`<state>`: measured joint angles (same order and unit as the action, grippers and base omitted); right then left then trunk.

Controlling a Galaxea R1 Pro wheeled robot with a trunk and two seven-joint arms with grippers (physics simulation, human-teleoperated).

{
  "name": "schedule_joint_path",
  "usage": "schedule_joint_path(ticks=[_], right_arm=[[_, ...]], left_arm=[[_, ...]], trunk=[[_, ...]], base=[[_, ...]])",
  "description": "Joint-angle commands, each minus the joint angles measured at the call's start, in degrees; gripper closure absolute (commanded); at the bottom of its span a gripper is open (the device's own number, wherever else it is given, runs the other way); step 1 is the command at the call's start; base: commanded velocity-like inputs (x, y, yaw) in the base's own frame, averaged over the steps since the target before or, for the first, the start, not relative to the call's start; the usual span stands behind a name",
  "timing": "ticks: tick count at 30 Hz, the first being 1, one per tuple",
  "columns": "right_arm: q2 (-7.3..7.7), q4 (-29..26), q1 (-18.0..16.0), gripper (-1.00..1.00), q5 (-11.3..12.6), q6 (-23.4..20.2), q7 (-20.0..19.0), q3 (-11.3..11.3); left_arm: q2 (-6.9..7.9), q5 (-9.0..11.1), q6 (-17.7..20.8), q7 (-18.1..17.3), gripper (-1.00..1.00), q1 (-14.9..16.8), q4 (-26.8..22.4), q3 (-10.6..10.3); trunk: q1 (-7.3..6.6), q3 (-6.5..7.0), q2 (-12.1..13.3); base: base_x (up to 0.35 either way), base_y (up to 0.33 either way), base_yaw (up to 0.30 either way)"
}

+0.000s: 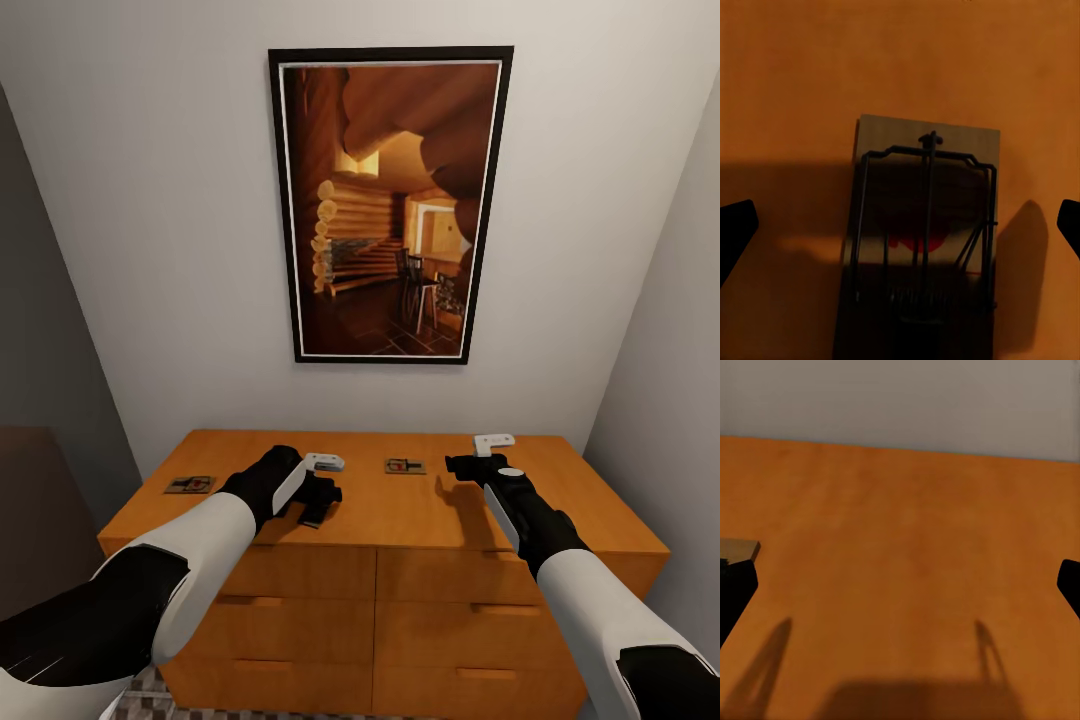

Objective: Take the four mousetraps from the cabinet in the bathroom and place them on the bathroom floor. Make sure all four end up on the same floor surface, and ensure that at least two of them are either under or directly next to the same bathroom sink.

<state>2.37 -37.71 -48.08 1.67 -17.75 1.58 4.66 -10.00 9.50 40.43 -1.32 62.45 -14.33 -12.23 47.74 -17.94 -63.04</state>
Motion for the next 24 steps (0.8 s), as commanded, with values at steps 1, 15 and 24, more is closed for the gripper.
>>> schedule_joint_path(ticks=[1, 15, 24], right_arm=[[0.00, 0.0, 0.0, -1.00, 0.0, 0.0, 0.0, 0.0], [0.00, 0.0, 0.0, -1.00, 0.0, 0.0, 0.0, 0.0], [0.00, 0.0, 0.0, -1.00, 0.0, 0.0, 0.0, 0.0]], left_arm=[[0.00, 0.6, 0.0, 0.0, -1.00, -0.1, 1.1, 0.2], [0.00, 0.6, 0.0, 0.1, 1.00, -0.1, 1.1, 0.2], [0.00, 0.6, 0.0, -0.1, 1.00, -0.1, 1.1, 0.2]], trunk=[[0.01, -0.02, 0.0], [0.01, -0.02, 0.0], [0.01, -0.02, 0.0]], base=[[0.000, 0.000, 0.000], [0.000, 0.000, 0.000], [0.000, 0.000, 0.000]])
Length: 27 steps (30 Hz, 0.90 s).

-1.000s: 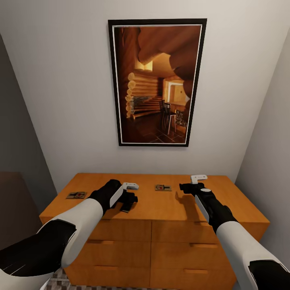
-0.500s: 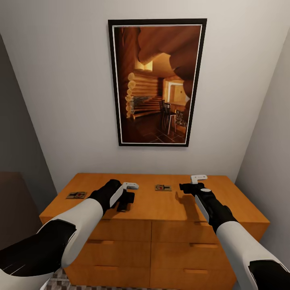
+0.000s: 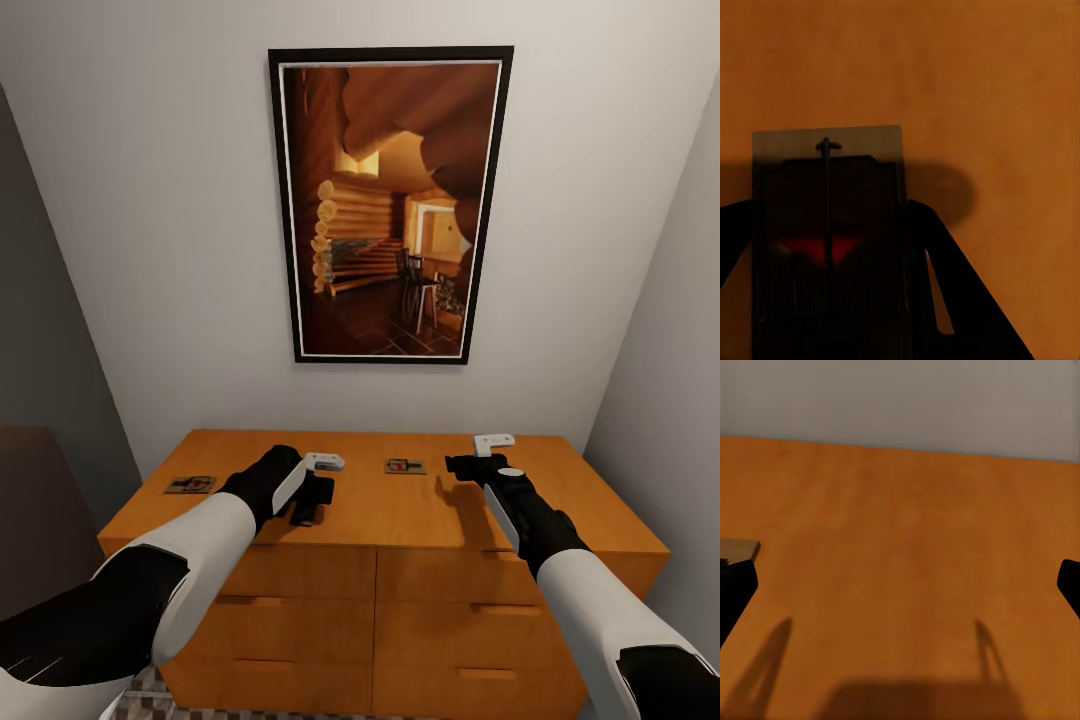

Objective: Take the four mousetraps from the cabinet in the bathroom and place them on the bathroom floor. Make sure all four end up on the same floor surface, and ensure that at least two of them are either under or directly next to the same bathroom sink.

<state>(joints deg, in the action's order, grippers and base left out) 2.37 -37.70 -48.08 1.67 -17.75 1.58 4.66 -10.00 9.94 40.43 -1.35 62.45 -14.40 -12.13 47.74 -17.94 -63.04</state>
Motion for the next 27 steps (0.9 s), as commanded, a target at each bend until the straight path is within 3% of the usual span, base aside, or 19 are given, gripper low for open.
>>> schedule_joint_path(ticks=[1, 16, 27], right_arm=[[0.00, 0.0, 0.0, -1.00, 0.0, 0.0, 0.0, 0.0], [0.00, 0.0, 0.0, -1.00, 0.0, 0.0, 0.0, 0.0], [0.00, 0.0, 0.0, -1.00, 0.0, 0.0, 0.0, 0.0]], left_arm=[[0.00, 0.2, 0.0, -0.1, 1.00, 0.0, 1.2, 0.1], [0.00, 0.3, 0.1, -0.1, 1.00, 0.0, 1.2, 0.1], [0.00, 0.3, 0.0, -0.1, 1.00, 0.0, 1.2, 0.0]], trunk=[[0.01, -0.02, 0.0], [0.01, -0.02, 0.0], [-2.41, 1.96, 4.4]], base=[[0.000, 0.000, 0.000], [0.000, 0.000, 0.000], [0.000, 0.000, 0.000]])
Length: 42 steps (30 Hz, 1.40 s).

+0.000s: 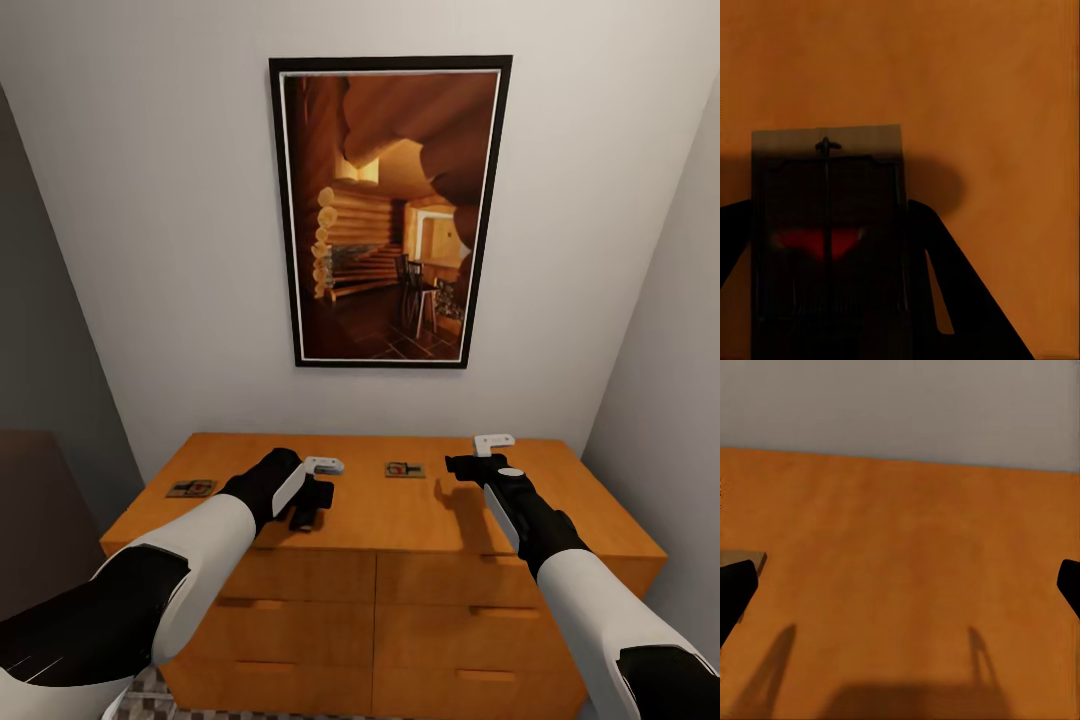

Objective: Take the four mousetraps from the cabinet in the bathroom and place them on the bathroom floor. Make sure all four end up on the same floor surface, and ensure that at least two of them are either under or directly next to the same bathroom sink.

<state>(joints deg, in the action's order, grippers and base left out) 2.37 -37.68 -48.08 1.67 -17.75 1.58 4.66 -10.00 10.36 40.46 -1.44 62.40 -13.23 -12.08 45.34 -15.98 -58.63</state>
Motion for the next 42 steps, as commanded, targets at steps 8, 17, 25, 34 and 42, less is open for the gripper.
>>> schedule_joint_path(ticks=[8, 17, 25, 34, 42], right_arm=[[0.00, 0.2, 0.0, -1.00, 0.0, 0.0, 0.0, 0.1], [0.00, 0.4, 0.0, -1.00, -0.3, 0.0, 0.0, 0.2], [0.00, 0.8, 0.0, -1.00, -0.3, 0.0, 0.0, 0.1], [0.02, 1.0, 0.0, -1.00, -0.3, 0.0, 0.0, 0.1], [0.08, 1.6, 0.0, -1.00, -0.3, 0.0, 0.0, 0.1]], left_arm=[[0.00, -0.2, -0.3, 0.4, 1.00, 0.0, -0.1, 0.0], [0.00, -0.2, -0.7, 0.8, 1.00, 0.0, -0.7, 0.0], [0.00, -0.2, -0.6, 0.9, 1.00, 0.0, -3.3, 0.0], [0.00, -0.2, 0.6, 1.4, 1.00, 0.0, -9.9, 0.0], [0.00, -0.1, 4.9, 1.4, 1.00, 0.0, -13.8, 0.1]], trunk=[[-1.76, 1.44, 3.2], [-3.74, 3.06, 6.8], [-5.50, 4.49, 10.0], [-7.47, 6.11, 13.7], [-8.57, 7.01, 15.7]], base=[[0.000, 0.000, 0.000], [0.000, 0.000, 0.000], [0.000, 0.000, 0.000], [0.000, 0.000, 0.000], [0.000, 0.000, 0.000]])
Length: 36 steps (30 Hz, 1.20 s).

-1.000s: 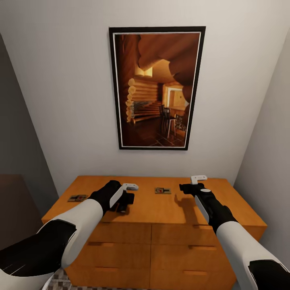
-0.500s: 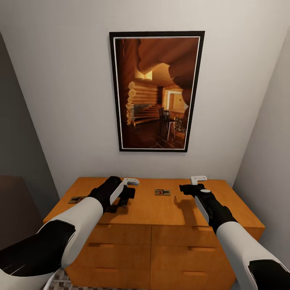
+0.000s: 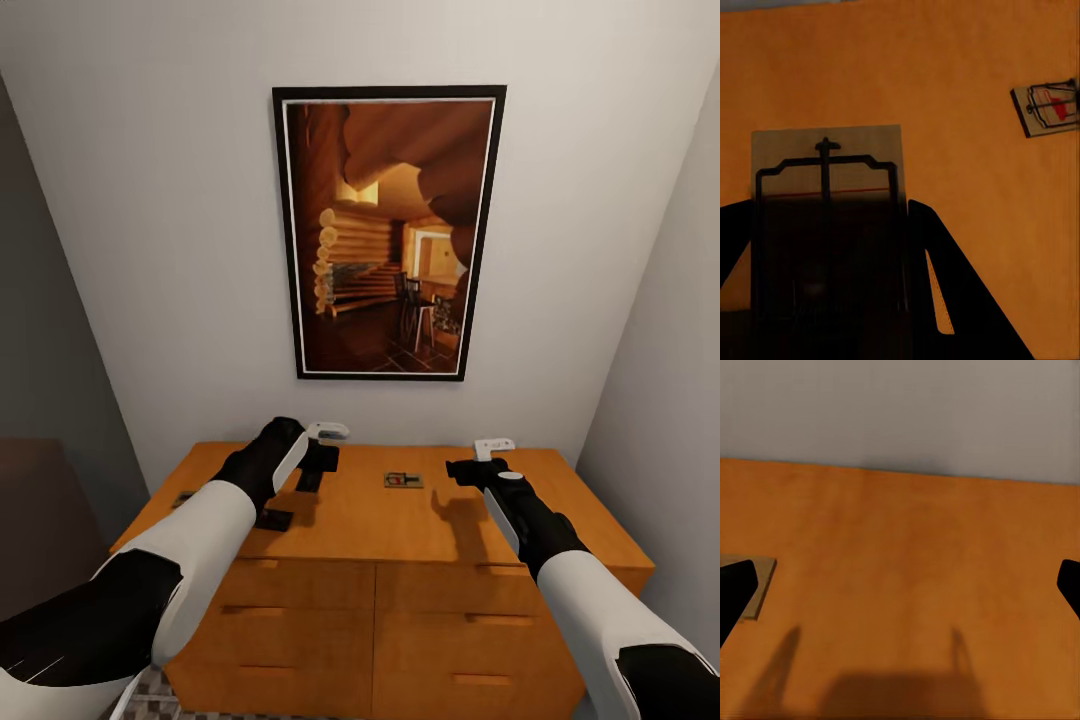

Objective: Take the four mousetraps from the cabinet in the bathroom and place them on the bathroom floor. Make sure all four end up on the same floor surface, and ensure that at least two of them are either under or directly next to the same bathroom sink.

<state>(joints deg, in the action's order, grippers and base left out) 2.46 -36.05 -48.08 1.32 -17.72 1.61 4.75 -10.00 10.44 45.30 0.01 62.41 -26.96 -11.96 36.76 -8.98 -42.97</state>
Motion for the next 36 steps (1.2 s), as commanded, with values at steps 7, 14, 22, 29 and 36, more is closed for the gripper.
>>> schedule_joint_path(ticks=[7, 14, 22, 29, 36], right_arm=[[0.00, 0.7, 0.0, -1.00, -0.1, 1.3, 0.3, 0.0], [0.00, 0.9, 0.0, -1.00, -0.4, 1.5, 0.4, 0.0], [0.00, 0.9, 0.0, -1.00, -0.7, 1.6, 0.4, 0.0], [0.00, 0.9, 0.0, -1.00, -1.1, 2.0, 0.4, 0.0], [0.00, 1.0, 0.0, -1.00, -1.1, 2.1, 0.4, -0.1]], left_arm=[[0.00, -0.1, 3.9, 0.0, 1.00, -0.1, -1.3, 0.1], [0.00, -0.1, 4.7, 0.0, 1.00, -0.7, -2.0, 0.2], [0.00, 6.2, 4.7, -0.2, 1.00, -0.8, -3.5, 0.4], [0.00, 8.5, 4.5, -0.2, 1.00, -0.8, -4.2, 0.3], [0.00, 8.7, 4.2, -0.1, 1.00, -0.9, -4.0, 0.3]], trunk=[[0.00, 0.00, 0.0], [0.00, 0.00, 0.0], [0.00, 0.00, 0.0], [0.00, 0.00, 0.0], [0.00, 0.00, 0.0]], base=[[0.000, 0.000, 0.000], [0.000, 0.000, 0.000], [0.000, 0.000, 0.000], [0.000, 0.000, 0.000], [0.000, 0.000, 0.000]])
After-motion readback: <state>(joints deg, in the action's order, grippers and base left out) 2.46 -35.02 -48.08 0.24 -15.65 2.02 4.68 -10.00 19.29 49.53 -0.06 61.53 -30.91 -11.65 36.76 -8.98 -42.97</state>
